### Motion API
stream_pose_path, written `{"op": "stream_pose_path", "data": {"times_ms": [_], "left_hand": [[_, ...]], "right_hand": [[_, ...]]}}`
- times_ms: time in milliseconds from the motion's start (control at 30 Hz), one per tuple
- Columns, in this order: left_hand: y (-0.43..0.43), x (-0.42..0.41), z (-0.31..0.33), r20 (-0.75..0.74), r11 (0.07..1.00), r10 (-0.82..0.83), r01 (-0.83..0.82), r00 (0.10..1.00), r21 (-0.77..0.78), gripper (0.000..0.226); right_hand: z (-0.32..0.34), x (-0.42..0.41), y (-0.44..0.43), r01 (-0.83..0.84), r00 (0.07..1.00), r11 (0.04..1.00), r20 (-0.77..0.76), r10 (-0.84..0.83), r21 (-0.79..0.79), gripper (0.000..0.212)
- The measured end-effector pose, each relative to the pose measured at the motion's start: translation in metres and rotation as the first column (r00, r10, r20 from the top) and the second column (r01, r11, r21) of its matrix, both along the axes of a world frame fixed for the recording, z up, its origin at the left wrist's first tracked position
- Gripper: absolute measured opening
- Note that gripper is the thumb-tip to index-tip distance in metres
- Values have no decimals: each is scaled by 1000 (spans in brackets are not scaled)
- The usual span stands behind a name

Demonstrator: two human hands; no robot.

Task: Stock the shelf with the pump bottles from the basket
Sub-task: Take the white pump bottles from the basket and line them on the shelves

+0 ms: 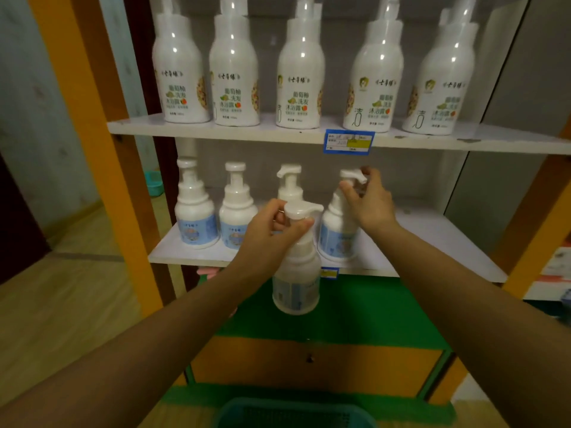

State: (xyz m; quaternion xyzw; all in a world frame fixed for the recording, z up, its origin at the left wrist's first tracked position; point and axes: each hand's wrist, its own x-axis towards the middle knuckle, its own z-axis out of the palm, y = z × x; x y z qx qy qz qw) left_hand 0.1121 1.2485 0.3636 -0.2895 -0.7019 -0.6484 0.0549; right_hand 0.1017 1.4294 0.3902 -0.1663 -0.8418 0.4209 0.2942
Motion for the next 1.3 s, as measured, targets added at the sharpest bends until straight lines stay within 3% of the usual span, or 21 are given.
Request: {"op": "stream_pose_path", "data": {"times_ms": [100, 167, 267, 333, 433, 567, 767, 867, 967, 1300], "left_hand": [[9, 6, 3, 43, 999, -25, 24, 999, 26, 8], [15, 11, 5, 46, 999, -39, 37, 998, 36, 21], [30, 22, 9, 62, 996, -74, 70, 995, 50, 24], [42, 31, 12, 78, 995, -95, 92, 992, 38, 25], [62, 41, 16, 95, 992, -123, 123, 988, 7, 18], [85, 48, 20, 111, 980, -190, 195, 976, -39, 28], [115, 37, 28, 204, 943, -329, 330, 922, 30, 31], [132, 18, 17, 355, 965, -246, 264, 902, -1, 21], [146, 3, -5, 531, 975, -203, 220, 823, 33, 21], [175, -25, -41, 610, 988, -123, 158, 782, -3, 16]], "right_hand": [[-9, 29, -4, -26, 994, 1000, -105, 27, 13, 51], [-24, 61, -5, -113, 977, 994, -180, 110, -6, 43], [-50, 109, -11, -435, 898, 837, -87, 432, -331, 47], [-67, 128, -13, -493, 849, 801, 14, 528, -339, 55], [-79, 139, -3, -444, 889, 861, 1, 458, -248, 59], [-74, 141, 21, -403, 910, 902, 35, 413, -155, 60], [-61, 126, 57, -333, 942, 938, 6, 335, -93, 61], [-56, 107, 76, -222, 975, 973, -26, 220, -66, 66], [-53, 86, 89, -135, 991, 983, -37, 131, -124, 71], [-77, 44, 100, -105, 994, 978, -18, 104, -180, 70]]}}
